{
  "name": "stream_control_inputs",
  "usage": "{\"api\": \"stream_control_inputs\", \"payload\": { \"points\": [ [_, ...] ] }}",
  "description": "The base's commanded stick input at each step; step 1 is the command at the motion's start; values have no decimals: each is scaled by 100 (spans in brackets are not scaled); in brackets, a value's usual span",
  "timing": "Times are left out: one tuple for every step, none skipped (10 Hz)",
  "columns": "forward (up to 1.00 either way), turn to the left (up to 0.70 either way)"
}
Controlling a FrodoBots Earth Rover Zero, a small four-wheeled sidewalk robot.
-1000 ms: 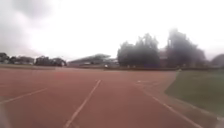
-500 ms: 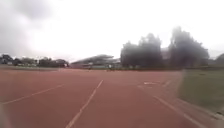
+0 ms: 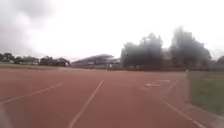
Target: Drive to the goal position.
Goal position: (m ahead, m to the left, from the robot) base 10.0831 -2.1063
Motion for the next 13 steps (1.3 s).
{"api": "stream_control_inputs", "payload": {
  "points": [
    [70, -35],
    [70, -35],
    [70, -35],
    [70, -35],
    [70, -35],
    [70, -35],
    [70, 11],
    [70, 10],
    [70, 1],
    [70, 5],
    [70, 2],
    [70, 0],
    [70, -35]
  ]
}}
